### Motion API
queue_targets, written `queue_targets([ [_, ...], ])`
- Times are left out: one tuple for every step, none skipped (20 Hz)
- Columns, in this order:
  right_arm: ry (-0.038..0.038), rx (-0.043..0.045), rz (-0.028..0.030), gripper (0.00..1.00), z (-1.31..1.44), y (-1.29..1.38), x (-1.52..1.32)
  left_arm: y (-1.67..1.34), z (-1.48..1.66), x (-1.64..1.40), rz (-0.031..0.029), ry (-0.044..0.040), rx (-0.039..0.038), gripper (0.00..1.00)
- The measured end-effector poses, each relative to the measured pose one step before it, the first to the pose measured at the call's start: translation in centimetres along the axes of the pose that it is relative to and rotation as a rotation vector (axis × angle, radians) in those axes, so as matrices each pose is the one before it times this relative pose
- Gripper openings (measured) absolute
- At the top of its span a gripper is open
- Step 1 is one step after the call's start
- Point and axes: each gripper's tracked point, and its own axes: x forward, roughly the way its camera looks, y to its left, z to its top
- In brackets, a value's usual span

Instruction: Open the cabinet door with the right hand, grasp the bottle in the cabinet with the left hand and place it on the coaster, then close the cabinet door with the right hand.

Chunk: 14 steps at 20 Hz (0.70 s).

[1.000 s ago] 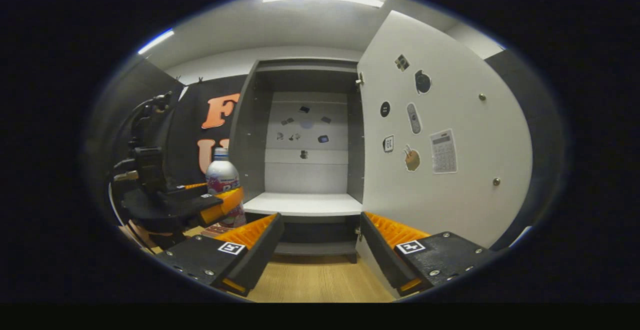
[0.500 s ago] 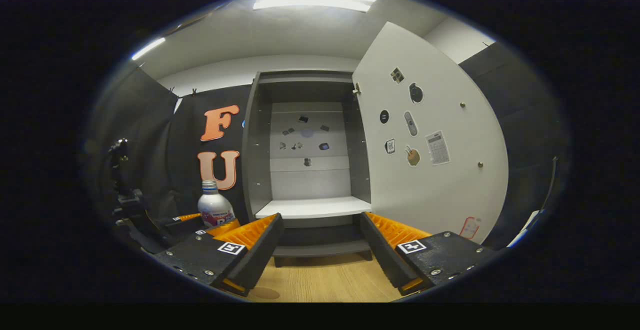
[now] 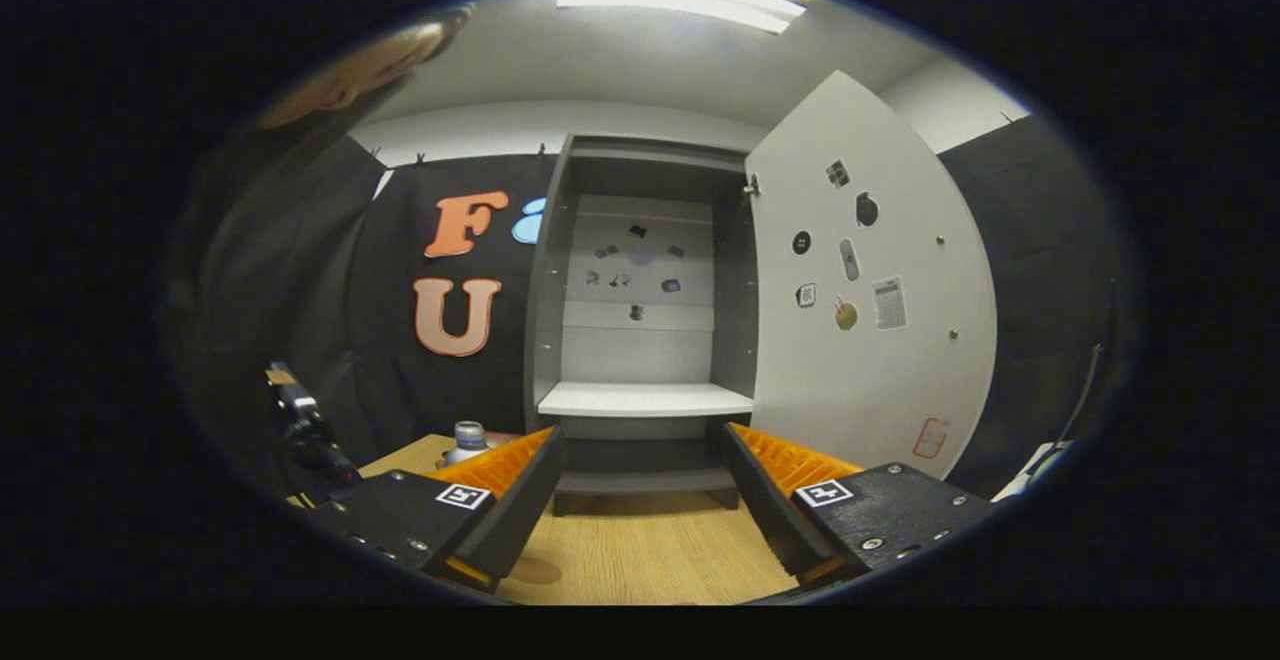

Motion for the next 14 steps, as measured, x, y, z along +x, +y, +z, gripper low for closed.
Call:
queue_targets([
  [-0.00565,-0.00733,0.00307,0.95,-0.014,0.103,0.039,0.028,-1.127,-0.258,0.00880,0.01567,-0.00704,0.83],
  [0.00433,-0.00796,0.00097,0.95,-0.099,-0.069,-0.048,-0.051,-1.139,-0.265,0.00474,0.01749,-0.00873,0.83],
  [0.00946,-0.00374,-0.00218,0.95,-0.255,-0.203,0.071,-0.212,-1.055,-0.102,0.00123,0.01468,-0.00834,0.83],
  [0.00809,0.00588,-0.00018,0.95,-0.344,-0.169,-0.113,-0.222,-1.107,0.018,-0.00331,0.01669,-0.00282,0.83],
  [0.00548,0.01794,0.00557,0.95,-0.438,-0.041,-0.064,-0.264,-1.183,-0.021,-0.00385,0.01427,-0.00228,0.83],
  [0.00276,0.02211,0.00657,0.95,-0.584,-0.059,-0.020,0.055,-1.196,0.105,0.00901,0.01656,-0.00290,0.83],
  [0.00719,0.01275,0.00289,0.95,-0.741,-0.337,0.020,0.241,-1.841,0.059,0.01543,0.02382,-0.01357,0.83],
  [0.02236,0.00192,-0.00960,0.94,-1.036,-0.537,0.133,0.108,-1.206,0.142,0.01063,0.01751,-0.00755,0.83],
  [0.02787,-0.00312,-0.01088,0.95,-1.077,-0.594,0.297,0.089,-1.045,0.148,0.01054,0.01226,-0.00229,0.83],
  [0.02439,-0.00241,-0.00407,0.95,-0.753,-0.304,0.070,0.001,-1.016,0.231,0.00726,0.01281,0.00242,0.83],
  [0.01710,0.00304,0.00303,0.95,-0.741,0.014,0.087,0.018,-0.849,0.243,0.00279,0.01070,0.00805,0.83],
  [0.01881,0.00807,0.00849,0.95,-0.625,0.219,0.052,-0.144,-0.587,0.290,0.00037,0.00893,0.01165,0.84],
  [0.02008,0.01010,0.00849,0.95,-0.698,0.176,0.129,0.108,-0.383,0.111,0.00274,-0.00049,0.01473,0.83],
  [0.01495,0.00701,0.00583,0.95,-0.535,0.150,0.051,0.079,-0.074,0.198,0.00260,-0.00190,0.01072,0.84],
])
